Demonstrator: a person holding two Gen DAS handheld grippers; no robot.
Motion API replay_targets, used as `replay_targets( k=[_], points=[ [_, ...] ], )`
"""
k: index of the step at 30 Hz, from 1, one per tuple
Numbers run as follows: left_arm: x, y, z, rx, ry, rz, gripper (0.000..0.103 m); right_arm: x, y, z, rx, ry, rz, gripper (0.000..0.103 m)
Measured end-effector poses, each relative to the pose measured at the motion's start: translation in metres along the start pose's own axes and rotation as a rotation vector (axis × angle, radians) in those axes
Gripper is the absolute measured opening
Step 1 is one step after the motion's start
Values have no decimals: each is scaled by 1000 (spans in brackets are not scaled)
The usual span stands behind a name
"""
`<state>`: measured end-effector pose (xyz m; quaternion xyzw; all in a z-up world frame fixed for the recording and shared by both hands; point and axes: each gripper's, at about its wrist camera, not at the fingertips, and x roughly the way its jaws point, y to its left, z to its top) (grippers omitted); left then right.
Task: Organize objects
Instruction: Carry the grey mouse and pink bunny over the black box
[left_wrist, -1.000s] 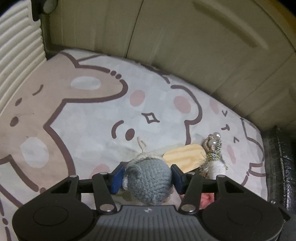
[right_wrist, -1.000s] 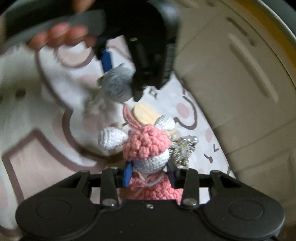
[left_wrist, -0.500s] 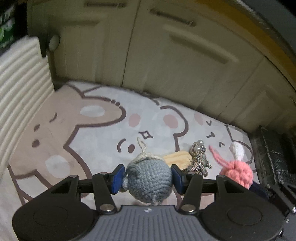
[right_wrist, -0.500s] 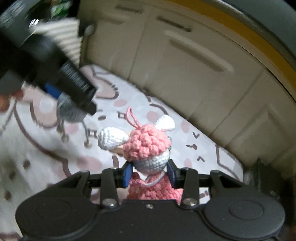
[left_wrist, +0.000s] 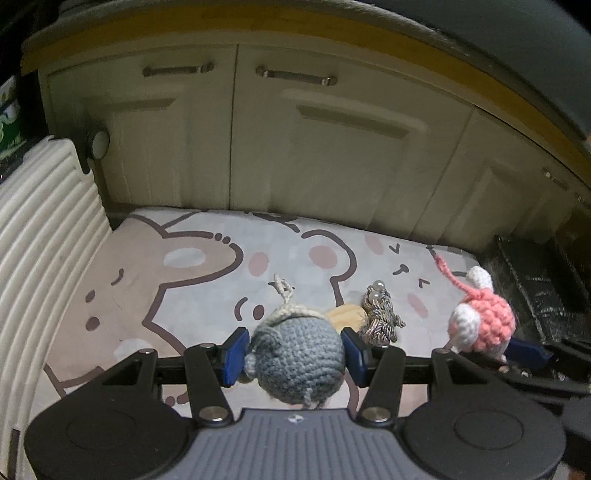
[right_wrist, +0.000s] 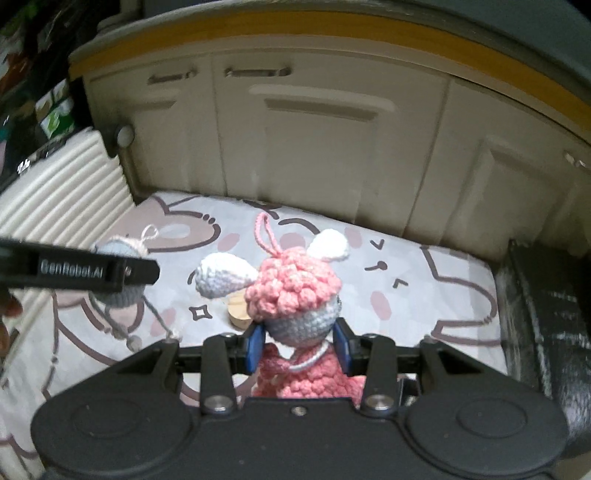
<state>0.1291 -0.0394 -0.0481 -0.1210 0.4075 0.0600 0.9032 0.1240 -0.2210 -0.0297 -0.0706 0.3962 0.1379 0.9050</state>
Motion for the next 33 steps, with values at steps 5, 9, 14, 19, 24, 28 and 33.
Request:
replay_targets(
  k=[5,9,14,19,24,28,33],
  points=[
    [-8,-5,-4,55,-10,10,55,-14,-11,-3,86,31,-12,41],
    [-14,-8,-7,79,-9,17,55,-19,-20,-6,140,45,-19,41],
    [-18,-14,-11,97,-1,21,55,-28,-26,-9,179,39,-17,41],
    [-24,-19,-14,99,0,15,55,-37,-29,-11,179,32,-10,41],
    [-30,-24,-17,94,-7,4,55,-40,-34,-12,184,28,-11,41],
    [-33,-29,-19,99,-7,-5,55,-45,-38,-13,184,20,-3,41],
    [-37,-37,-19,100,-16,-26,55,-52,-42,-13,188,7,6,41]
  ],
)
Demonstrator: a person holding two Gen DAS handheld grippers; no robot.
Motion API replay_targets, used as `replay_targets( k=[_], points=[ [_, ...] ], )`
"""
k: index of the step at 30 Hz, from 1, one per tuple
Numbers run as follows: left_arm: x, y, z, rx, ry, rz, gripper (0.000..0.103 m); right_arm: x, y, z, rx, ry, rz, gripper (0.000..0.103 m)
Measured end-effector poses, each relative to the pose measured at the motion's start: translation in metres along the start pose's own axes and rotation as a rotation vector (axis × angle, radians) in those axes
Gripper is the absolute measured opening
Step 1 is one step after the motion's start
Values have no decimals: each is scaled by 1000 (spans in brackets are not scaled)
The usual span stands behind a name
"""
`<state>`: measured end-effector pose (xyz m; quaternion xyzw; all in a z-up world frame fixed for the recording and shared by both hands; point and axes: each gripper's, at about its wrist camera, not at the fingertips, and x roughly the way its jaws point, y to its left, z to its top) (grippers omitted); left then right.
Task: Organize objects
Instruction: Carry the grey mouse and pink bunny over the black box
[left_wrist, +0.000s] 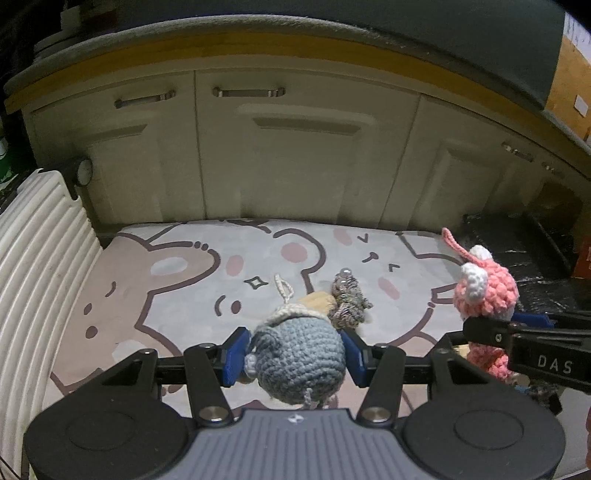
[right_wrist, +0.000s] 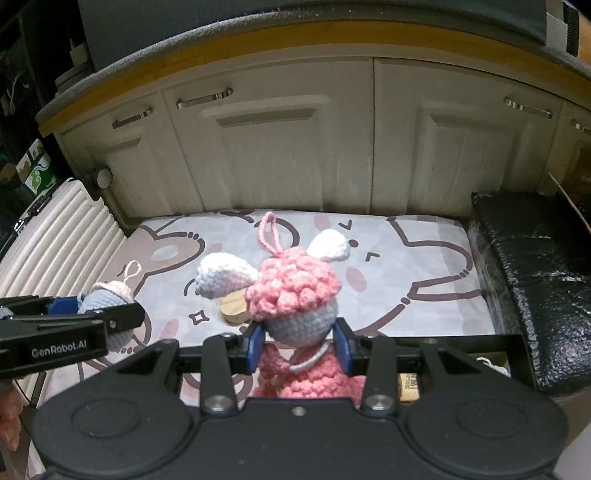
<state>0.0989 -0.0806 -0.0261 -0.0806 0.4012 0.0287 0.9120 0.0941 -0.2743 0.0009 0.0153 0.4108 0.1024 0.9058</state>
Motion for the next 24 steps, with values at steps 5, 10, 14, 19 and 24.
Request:
replay_targets(
  k=[5,10,14,19,24],
  points=[
    [1,-11,1,12,-3,-26,55,-7,-9,0,9,-12,-4,41],
    [3,-24,3,21,-7,-60,55,-14,-25,-2,31,-19,-26,41],
    [3,-39,4,29,-11,-97,55,-22,-40,-4,49,-25,-45,41],
    [3,-60,4,52,-14,-151,55,-31,-62,-8,75,-26,-77,41],
    [4,-79,2,76,-9,-195,55,-37,-85,-15,105,-21,-111,41]
  ],
)
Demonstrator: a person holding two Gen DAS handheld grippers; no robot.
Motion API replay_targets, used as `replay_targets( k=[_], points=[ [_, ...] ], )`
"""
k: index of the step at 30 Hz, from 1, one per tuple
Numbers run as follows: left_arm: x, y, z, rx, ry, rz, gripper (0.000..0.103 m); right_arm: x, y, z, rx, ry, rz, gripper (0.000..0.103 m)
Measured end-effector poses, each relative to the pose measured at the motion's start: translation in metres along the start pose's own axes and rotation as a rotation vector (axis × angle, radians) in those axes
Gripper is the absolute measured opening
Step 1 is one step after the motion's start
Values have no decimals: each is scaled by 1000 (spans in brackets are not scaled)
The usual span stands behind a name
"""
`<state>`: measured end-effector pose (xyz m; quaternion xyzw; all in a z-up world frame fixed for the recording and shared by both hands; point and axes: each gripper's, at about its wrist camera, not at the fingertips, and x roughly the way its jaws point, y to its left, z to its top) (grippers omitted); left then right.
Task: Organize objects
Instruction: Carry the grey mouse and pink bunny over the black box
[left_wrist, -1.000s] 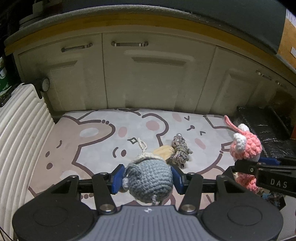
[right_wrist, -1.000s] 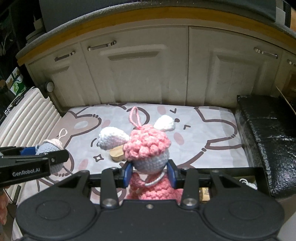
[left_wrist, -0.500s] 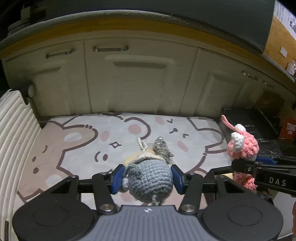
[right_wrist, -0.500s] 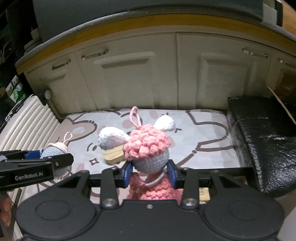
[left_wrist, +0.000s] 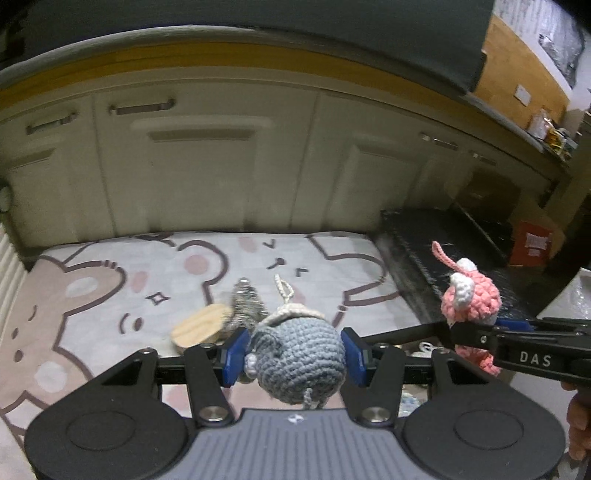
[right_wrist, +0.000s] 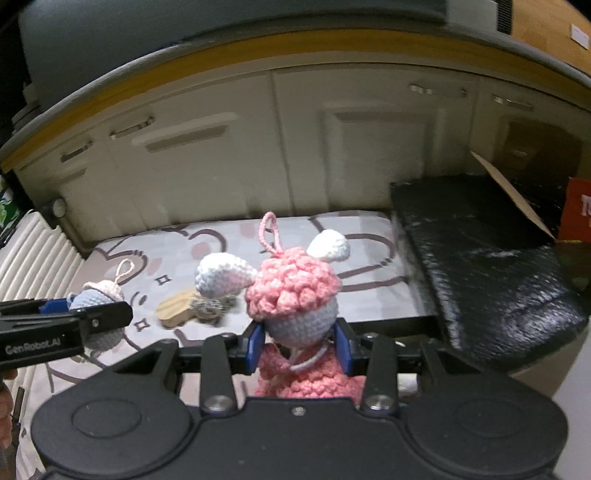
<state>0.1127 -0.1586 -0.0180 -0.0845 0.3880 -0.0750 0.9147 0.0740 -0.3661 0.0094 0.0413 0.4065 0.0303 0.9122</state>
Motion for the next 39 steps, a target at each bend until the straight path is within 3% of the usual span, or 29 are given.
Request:
replay_targets(
  k=[9,19,23,24,27,39],
  points=[
    [10,-34,-3,48,16,-76,55,1,-36,-10,38,32,-48,41],
    [20,-57,-8,69,41,-151,55,37,-55,-23,19,160,-74,41],
    [27,-58,-9,54,61,-178,55,50,-61,-28,38,205,-60,46],
    [30,-59,-9,50,67,-184,55,53,-61,-30,38,216,-65,53],
    [36,-62,-11,48,85,-198,55,53,-62,-30,25,207,-113,61],
    [69,-80,-24,5,200,-288,55,47,-86,-29,124,208,-142,62]
  ],
)
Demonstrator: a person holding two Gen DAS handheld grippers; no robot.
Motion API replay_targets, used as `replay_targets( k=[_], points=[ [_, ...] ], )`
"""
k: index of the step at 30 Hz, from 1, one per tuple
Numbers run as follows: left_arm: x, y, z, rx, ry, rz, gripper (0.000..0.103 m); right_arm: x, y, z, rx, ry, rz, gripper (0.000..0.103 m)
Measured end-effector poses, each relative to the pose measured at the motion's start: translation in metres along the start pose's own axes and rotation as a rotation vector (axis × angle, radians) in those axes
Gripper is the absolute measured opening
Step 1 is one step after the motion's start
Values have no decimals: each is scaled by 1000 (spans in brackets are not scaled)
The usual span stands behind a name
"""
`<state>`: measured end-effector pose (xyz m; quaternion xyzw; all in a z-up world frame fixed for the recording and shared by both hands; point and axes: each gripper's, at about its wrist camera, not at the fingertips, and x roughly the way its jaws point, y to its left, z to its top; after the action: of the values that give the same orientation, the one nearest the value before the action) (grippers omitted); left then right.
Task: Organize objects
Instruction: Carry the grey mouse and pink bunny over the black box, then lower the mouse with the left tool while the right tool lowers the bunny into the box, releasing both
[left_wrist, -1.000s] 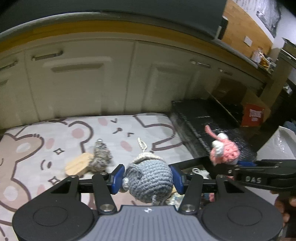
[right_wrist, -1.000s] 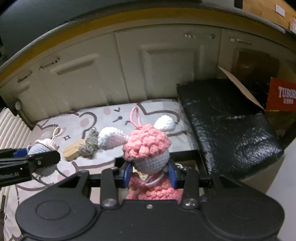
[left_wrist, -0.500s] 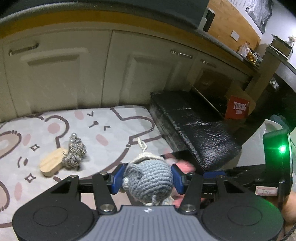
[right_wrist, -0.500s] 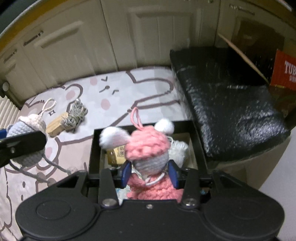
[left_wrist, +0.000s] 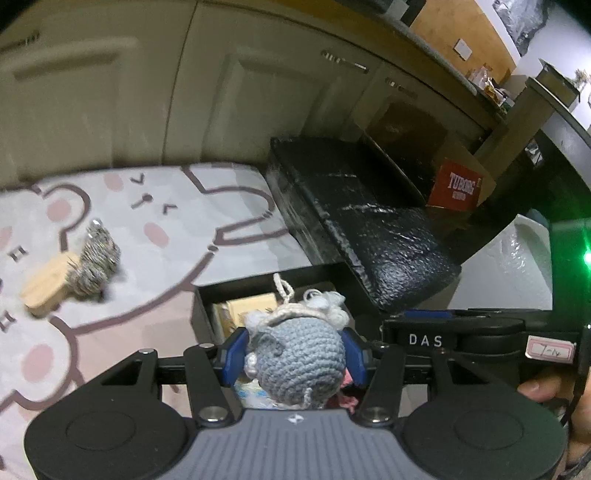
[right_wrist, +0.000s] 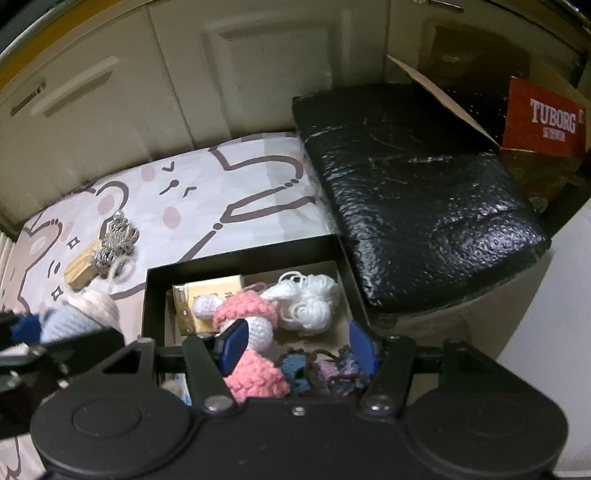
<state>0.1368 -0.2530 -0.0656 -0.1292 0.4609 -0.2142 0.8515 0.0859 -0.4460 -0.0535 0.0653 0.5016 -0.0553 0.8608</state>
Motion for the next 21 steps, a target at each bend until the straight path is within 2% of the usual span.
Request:
replay_targets(
  k=[8,11,13,18,21],
  points=[
    [23,-3,-1,20,34,19,55,1,-8,1,28,7,3,61],
    [30,0,-1,19,31,29,58,3,-11,0,33,15,5,61],
    [33,3,-1,13,40,36,83,3,-12,1,41,18,12,62],
    [31,8,2,-1,43,55,82,4,-14,1,46,24,19,62],
    [30,11,3,-8,49,64,77,6,-15,1,47,30,19,62]
  ],
)
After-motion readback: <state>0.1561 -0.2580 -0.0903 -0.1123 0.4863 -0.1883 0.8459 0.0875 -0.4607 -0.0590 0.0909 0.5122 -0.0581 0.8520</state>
